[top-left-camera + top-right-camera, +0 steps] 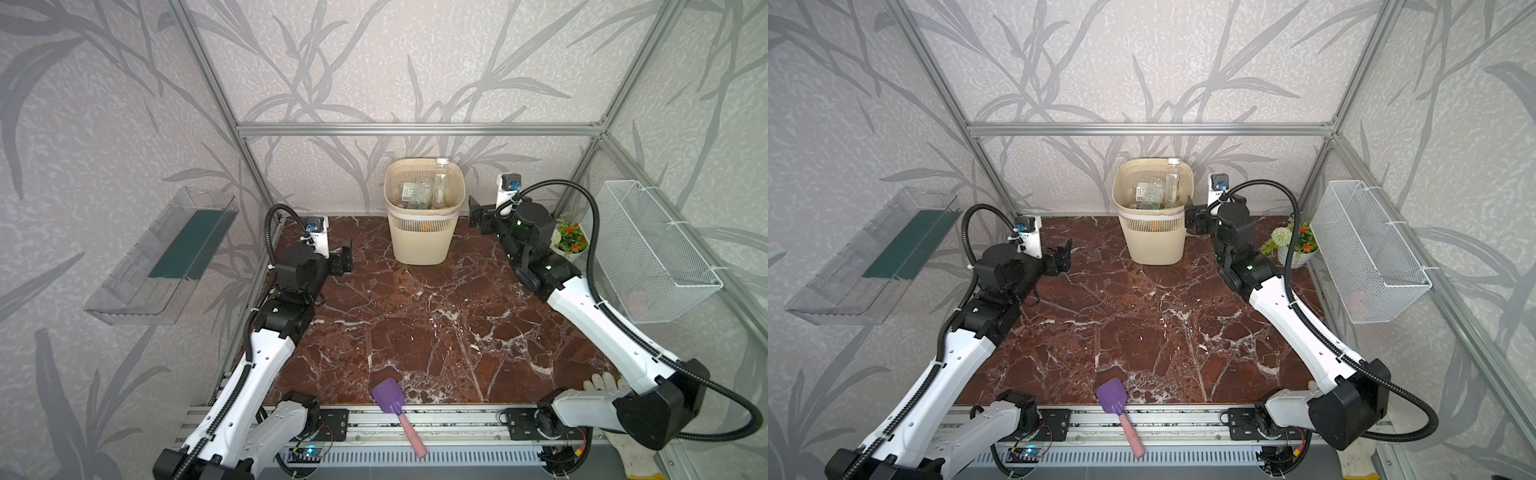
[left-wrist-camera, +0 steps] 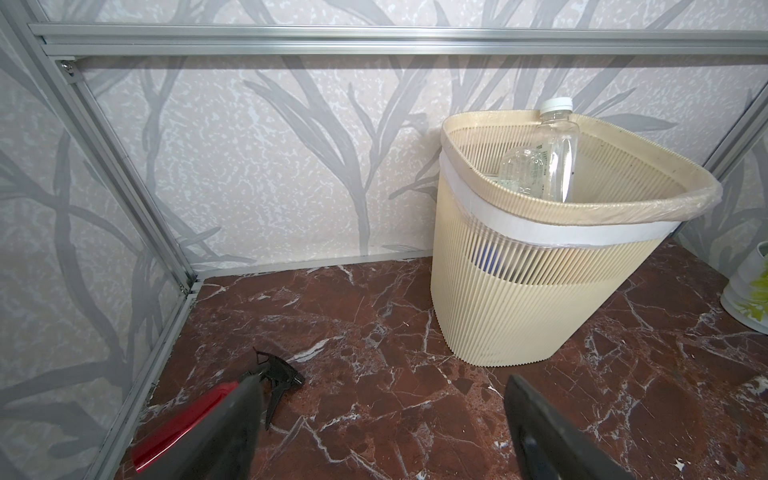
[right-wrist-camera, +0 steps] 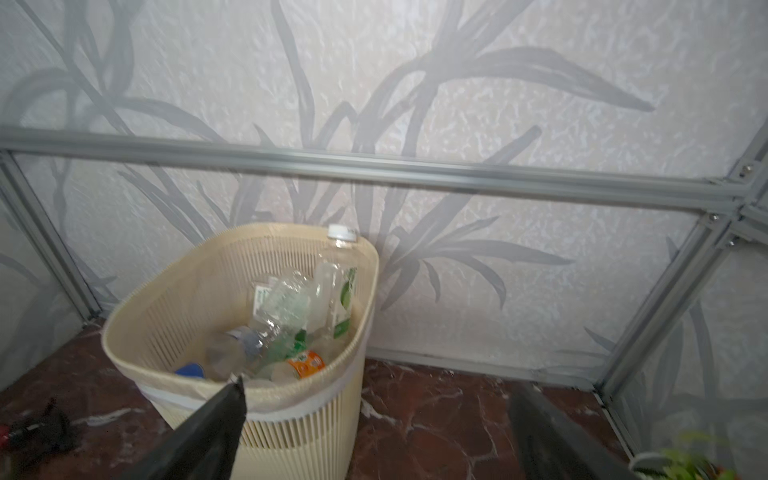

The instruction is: Throw the plastic bottles in the bin

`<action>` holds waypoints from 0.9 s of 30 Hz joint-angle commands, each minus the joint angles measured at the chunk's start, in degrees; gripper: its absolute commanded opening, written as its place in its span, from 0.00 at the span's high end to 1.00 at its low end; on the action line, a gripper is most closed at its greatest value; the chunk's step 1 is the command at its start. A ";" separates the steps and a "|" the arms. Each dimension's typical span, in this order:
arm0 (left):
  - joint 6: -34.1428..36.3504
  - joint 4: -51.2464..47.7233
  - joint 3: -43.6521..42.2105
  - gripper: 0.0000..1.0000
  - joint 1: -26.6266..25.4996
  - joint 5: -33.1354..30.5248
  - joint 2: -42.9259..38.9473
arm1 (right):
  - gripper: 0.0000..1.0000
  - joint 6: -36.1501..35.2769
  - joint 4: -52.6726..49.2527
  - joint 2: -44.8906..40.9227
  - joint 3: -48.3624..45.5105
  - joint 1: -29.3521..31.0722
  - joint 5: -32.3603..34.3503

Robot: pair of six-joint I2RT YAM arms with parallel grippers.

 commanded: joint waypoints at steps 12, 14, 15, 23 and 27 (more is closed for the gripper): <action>-4.78 2.79 -2.28 0.05 -0.03 -10.84 3.45 | 0.01 7.75 8.44 -11.50 -32.64 -14.44 7.83; -7.88 3.39 -4.29 0.04 -0.03 -13.04 3.51 | 0.01 6.46 12.66 -10.44 -35.29 -14.69 9.04; -9.24 4.19 -5.68 0.04 -0.03 -13.85 3.36 | 0.01 6.14 14.32 -9.74 -36.18 -14.82 9.53; -14.24 16.08 -21.02 0.03 0.05 -26.94 0.83 | 0.01 5.80 22.97 -1.98 -40.49 -15.41 10.70; -14.31 18.55 -24.83 0.02 0.11 -31.90 3.37 | 0.01 4.82 27.41 -0.32 -43.20 -15.54 10.99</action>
